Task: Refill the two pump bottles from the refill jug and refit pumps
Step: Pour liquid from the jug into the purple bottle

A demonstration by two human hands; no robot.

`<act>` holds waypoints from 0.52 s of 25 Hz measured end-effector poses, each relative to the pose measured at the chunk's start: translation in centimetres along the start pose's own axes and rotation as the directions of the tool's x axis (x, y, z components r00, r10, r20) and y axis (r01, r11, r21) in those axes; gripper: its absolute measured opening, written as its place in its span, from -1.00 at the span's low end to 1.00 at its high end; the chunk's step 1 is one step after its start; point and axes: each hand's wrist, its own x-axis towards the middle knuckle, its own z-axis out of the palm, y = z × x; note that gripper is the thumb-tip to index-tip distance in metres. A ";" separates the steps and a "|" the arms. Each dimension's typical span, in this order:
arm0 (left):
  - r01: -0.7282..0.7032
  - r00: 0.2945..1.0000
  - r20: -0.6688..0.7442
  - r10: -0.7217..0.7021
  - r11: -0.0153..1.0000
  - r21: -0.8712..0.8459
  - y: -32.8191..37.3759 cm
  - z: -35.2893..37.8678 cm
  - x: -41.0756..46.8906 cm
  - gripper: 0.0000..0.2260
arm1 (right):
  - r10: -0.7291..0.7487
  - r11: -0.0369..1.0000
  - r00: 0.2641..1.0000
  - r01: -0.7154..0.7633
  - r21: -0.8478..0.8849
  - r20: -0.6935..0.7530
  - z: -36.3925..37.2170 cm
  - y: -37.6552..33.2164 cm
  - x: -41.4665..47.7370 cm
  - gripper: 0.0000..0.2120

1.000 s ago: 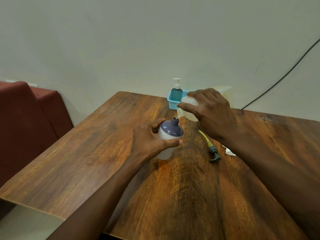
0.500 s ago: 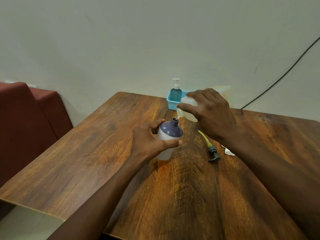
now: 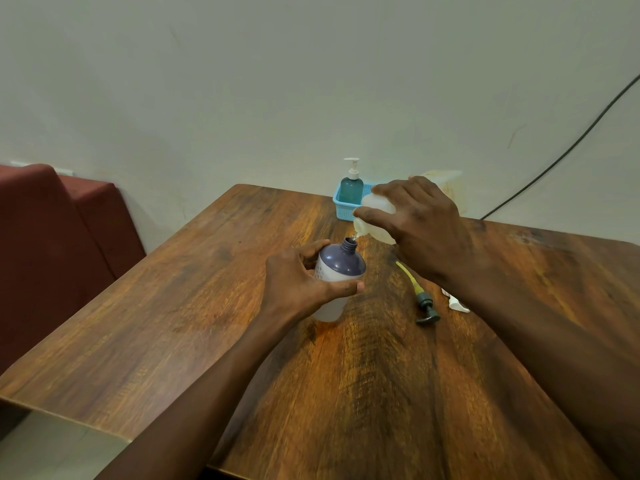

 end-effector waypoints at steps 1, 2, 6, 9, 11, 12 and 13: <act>0.002 1.000 0.001 -0.002 1.000 0.002 0.0 0.0 0.0 -0.31 | -0.003 1.000 1.000 0.003 -0.001 0.003 0.0 0.0 0.0 -0.53; 0.003 1.000 -0.001 -0.003 1.000 0.002 -0.1 0.0 0.0 -0.32 | -0.005 1.000 1.000 0.005 -0.002 0.007 0.0 0.0 0.0 -0.53; 0.008 1.000 -0.016 -0.008 1.000 0.008 0.0 0.0 -0.1 -0.35 | -0.013 1.000 1.000 0.013 -0.001 0.024 0.0 0.0 0.1 -0.54; 0.003 1.000 -0.007 -0.003 1.000 -0.003 0.2 0.0 -0.2 -0.34 | -0.013 1.000 0.999 0.013 0.003 0.035 -0.2 -0.1 0.2 -0.54; -0.002 1.000 -0.005 0.002 1.000 -0.005 0.3 0.0 -0.2 -0.33 | -0.016 1.000 0.999 0.016 0.000 0.033 -0.3 -0.2 0.3 -0.53; -0.002 1.000 -0.006 0.001 1.000 -0.005 0.3 -0.1 -0.2 -0.32 | -0.018 1.000 0.999 0.018 -0.001 0.033 -0.3 -0.2 0.3 -0.53; 0.002 1.000 -0.009 -0.002 1.000 -0.004 0.3 0.0 -0.2 -0.32 | -0.019 1.000 0.999 0.019 0.000 0.031 -0.3 -0.2 0.3 -0.54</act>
